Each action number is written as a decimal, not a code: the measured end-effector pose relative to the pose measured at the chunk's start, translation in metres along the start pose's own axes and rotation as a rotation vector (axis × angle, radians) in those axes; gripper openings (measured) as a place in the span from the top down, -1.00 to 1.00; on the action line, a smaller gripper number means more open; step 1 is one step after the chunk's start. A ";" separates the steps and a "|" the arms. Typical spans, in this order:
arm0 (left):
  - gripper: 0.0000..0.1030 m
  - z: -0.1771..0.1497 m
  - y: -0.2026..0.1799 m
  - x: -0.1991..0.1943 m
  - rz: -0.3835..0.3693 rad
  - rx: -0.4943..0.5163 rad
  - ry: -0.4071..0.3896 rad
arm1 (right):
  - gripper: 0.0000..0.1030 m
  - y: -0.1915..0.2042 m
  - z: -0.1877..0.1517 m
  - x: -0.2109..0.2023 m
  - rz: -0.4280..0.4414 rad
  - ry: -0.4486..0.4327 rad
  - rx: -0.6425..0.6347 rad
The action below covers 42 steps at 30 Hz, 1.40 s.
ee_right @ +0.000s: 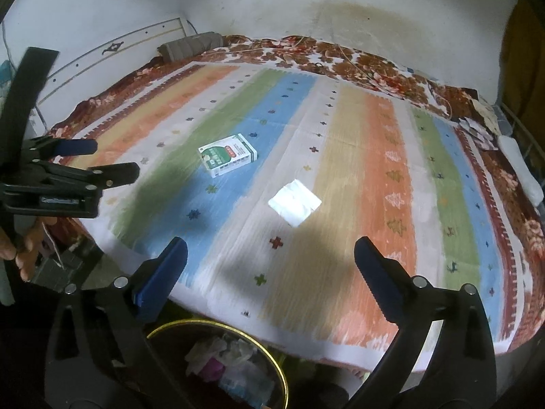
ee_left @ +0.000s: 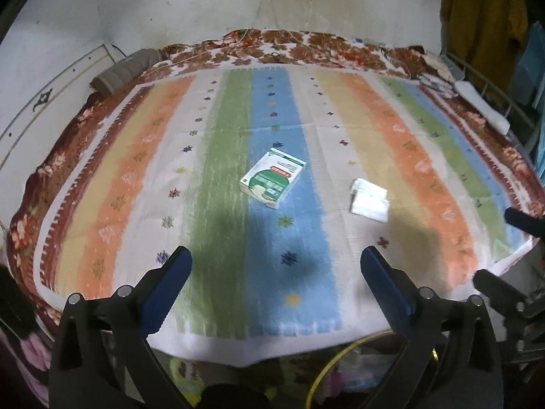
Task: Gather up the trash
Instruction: 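Move both tools back toward the green-white box and white paper, then close the left tool on the green-white box while the right tool grasps the white paper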
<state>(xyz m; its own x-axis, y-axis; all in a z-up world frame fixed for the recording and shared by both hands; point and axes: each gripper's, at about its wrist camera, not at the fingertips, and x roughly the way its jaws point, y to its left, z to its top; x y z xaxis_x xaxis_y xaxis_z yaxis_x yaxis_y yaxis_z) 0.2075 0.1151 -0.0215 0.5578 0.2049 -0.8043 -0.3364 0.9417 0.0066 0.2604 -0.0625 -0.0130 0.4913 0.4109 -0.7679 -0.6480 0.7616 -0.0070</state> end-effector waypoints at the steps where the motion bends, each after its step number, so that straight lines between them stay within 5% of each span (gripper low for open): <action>1: -0.89 0.003 0.001 0.006 0.001 0.008 0.005 | -0.83 -0.001 0.003 0.005 0.001 0.002 -0.005; 27: -0.89 0.050 0.022 0.140 -0.063 0.143 0.151 | -0.83 -0.014 0.017 0.135 -0.044 0.135 -0.180; 33: -0.89 0.059 0.025 0.169 -0.135 0.146 0.199 | -0.81 -0.016 0.025 0.163 -0.030 0.175 -0.216; 42: -0.89 0.067 0.029 0.211 -0.134 0.129 0.239 | -0.54 -0.028 0.035 0.202 0.000 0.234 -0.227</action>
<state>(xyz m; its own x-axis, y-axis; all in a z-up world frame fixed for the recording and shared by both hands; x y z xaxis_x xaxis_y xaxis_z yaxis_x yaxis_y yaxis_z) 0.3665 0.2036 -0.1515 0.3909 0.0220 -0.9202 -0.1644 0.9853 -0.0463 0.3979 0.0167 -0.1452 0.3619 0.2645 -0.8939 -0.7741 0.6195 -0.1301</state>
